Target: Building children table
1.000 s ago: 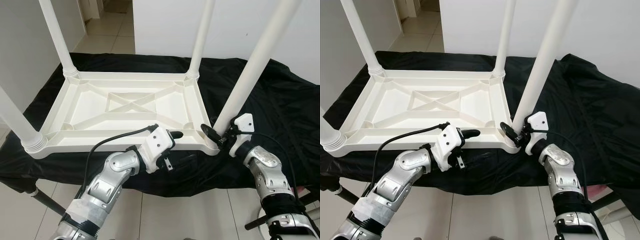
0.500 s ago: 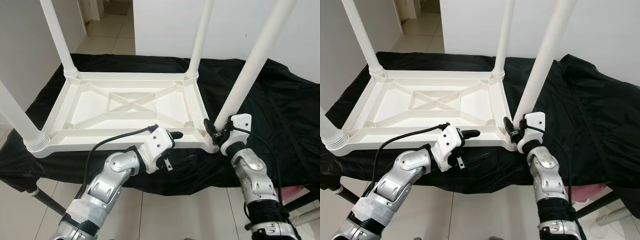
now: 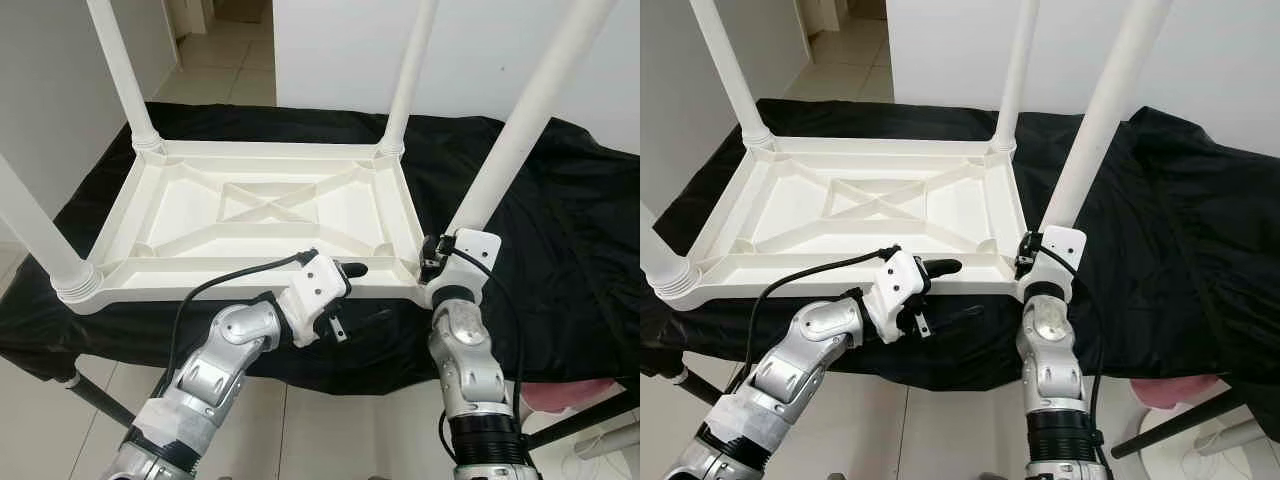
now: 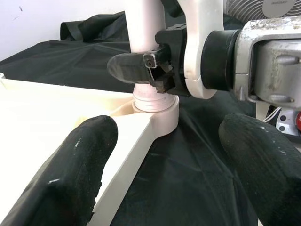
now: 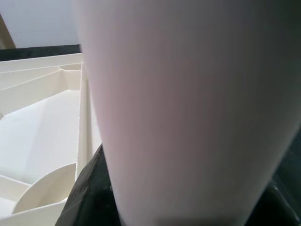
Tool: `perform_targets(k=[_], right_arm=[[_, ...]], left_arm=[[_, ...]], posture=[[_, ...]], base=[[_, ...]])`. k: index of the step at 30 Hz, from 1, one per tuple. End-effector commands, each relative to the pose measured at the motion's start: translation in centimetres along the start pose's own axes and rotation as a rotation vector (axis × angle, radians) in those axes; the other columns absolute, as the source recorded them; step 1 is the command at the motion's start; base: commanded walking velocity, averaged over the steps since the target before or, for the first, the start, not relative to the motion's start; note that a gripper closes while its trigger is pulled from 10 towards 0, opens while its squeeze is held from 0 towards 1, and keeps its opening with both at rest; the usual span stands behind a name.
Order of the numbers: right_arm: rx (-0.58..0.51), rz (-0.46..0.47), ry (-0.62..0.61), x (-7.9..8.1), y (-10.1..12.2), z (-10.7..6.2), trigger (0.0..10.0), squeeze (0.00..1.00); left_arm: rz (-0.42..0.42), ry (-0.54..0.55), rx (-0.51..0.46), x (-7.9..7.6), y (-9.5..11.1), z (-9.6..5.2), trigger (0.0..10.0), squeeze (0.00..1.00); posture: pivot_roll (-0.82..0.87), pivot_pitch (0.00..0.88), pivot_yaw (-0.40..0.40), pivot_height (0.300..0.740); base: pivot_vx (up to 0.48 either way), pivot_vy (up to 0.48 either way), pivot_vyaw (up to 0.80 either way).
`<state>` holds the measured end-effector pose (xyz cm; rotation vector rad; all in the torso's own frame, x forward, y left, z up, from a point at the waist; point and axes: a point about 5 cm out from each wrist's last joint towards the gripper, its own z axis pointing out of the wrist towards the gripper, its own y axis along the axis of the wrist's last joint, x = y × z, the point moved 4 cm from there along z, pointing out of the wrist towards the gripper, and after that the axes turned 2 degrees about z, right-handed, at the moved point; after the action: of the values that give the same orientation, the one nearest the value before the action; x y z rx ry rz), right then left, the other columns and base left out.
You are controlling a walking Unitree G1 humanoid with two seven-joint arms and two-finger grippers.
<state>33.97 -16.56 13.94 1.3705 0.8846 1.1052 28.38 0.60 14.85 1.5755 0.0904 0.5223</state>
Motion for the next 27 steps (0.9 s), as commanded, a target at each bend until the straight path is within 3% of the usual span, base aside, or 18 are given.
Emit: perform_targets(k=[1,11,15,16,27], right_arm=[[0.045,0.019,-0.034,-0.4,-0.9,-0.1,10.0,0.00],[0.027,0.024,-0.036,-0.6,-0.4,-0.3,10.0,0.00],[0.001,-0.025,-0.060,-1.6,-0.1,0.0,10.0,0.00],[-0.013,0.002,-0.026,-1.4,0.1,-0.1,10.0,1.00],[-0.062,0.033,0.061,-1.3,0.9,-0.7,10.0,1.00]], left_arm=[[-0.004,-0.017,0.009,-0.3,-0.3,0.0,10.0,0.00],[0.001,-0.020,0.007,-0.2,-0.2,0.0,10.0,0.00],[0.003,-0.016,0.008,-0.3,-0.3,-0.1,10.0,0.00],[0.003,-0.013,0.008,-0.3,-0.3,-0.2,10.0,0.00],[0.008,-0.005,0.004,-0.2,-0.2,-0.3,10.0,0.00]], posture=[[-0.07,0.000,-0.009,0.740],[-0.07,0.000,-0.007,0.740],[-0.07,0.000,-0.009,0.740],[-0.07,0.000,-0.009,0.740],[-0.07,0.000,-0.010,0.740]], base=[[0.000,0.000,0.00],[0.000,0.000,0.00],[0.000,0.000,0.00],[0.000,0.000,0.00],[0.000,0.000,0.00]])
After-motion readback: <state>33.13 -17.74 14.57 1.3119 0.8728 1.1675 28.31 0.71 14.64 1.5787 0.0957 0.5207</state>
